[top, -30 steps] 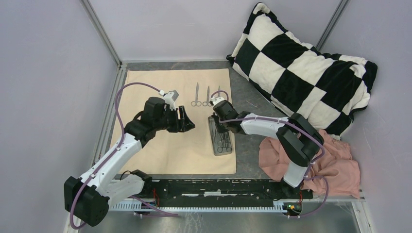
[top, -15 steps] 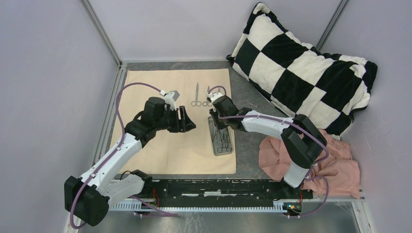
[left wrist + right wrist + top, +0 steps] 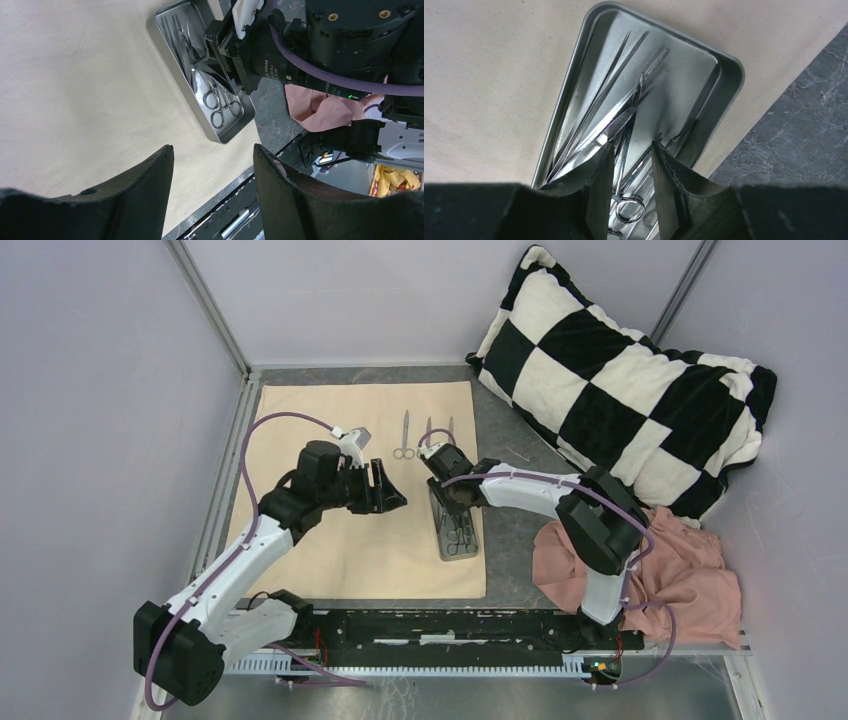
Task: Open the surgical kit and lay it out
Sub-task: Pick up the medical item from the container.
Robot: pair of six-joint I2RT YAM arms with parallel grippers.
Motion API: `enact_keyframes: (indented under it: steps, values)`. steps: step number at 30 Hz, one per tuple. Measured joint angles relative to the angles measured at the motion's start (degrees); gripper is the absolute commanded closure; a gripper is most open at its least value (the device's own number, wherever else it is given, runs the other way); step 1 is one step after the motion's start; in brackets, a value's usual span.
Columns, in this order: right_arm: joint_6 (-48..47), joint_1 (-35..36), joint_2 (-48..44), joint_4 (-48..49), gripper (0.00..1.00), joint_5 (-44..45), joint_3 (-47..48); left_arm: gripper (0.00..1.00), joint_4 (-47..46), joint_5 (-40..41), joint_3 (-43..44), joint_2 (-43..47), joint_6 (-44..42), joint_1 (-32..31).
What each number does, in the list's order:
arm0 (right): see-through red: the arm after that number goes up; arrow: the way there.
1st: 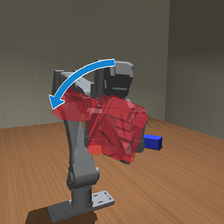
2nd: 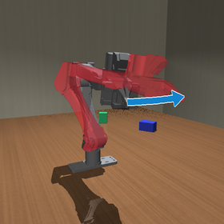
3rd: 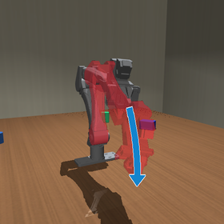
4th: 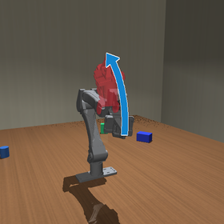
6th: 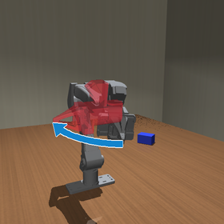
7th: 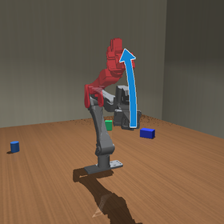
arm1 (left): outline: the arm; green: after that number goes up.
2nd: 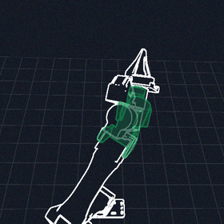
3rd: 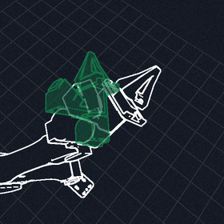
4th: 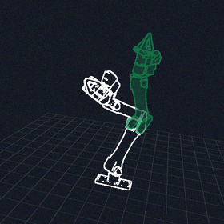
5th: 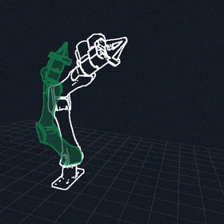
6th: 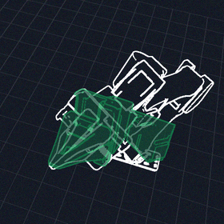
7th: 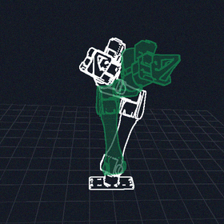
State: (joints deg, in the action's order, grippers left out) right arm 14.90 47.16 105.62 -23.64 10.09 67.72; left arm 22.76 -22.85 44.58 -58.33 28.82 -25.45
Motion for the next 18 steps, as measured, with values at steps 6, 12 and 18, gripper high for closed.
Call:
enact_keyframes:
  steps: [6,12,18]
  values:
    - [0.09,0.39,2.51,-0.72,0.71,0.46,1.88,0.34,-0.07,-0.17,-0.44,0.76,0.02,0.0]
    - [1.2,0.87,3.19,0.37,0.91,1.57,2.4,0.34,0.09,-0.2,-0.76,1.07,0.0,0.0]
    - [1.16,1.11,-3.04,7.52,1.0,1.86,-5.35,0.34,0.7,-0.2,-0.83,1.49,0.0,0.0]
